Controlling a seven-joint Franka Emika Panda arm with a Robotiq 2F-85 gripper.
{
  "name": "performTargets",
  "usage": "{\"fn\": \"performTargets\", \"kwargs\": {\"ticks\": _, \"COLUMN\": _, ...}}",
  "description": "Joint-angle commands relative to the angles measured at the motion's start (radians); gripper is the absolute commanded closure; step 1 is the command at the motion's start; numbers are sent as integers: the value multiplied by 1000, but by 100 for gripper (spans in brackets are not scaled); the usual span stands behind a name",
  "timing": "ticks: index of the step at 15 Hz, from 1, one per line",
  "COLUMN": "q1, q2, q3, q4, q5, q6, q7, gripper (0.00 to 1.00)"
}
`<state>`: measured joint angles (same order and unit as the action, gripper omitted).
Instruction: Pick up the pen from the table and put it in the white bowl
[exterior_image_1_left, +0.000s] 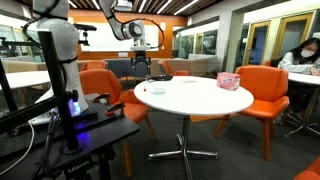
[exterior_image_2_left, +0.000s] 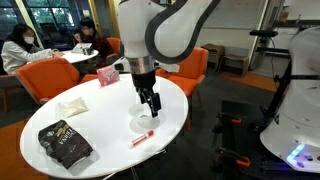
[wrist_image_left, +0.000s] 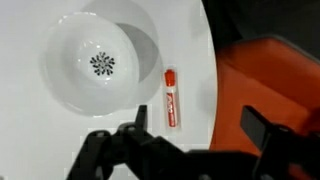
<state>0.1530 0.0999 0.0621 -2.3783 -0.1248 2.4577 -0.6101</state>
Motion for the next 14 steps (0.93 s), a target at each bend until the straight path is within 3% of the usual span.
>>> {"fn": "performTargets", "kwargs": {"ticks": 1, "q1": -25, "q2": 175, "q3": 40, "q4": 132, "q5": -53, "q6": 40, "q7": -17, "gripper": 0}}
{"fn": "performTargets", "kwargs": {"ticks": 8, "q1": -46, "q2": 427, "q3": 79, "q4": 336, "q5": -127, "q6": 55, "q7": -4, "gripper": 0}}
{"fn": "performTargets", "kwargs": {"ticks": 14, "q1": -39, "q2": 462, "q3": 93, "q4": 332, "q5": -170, "q6": 57, "q7": 17, "gripper": 0}}
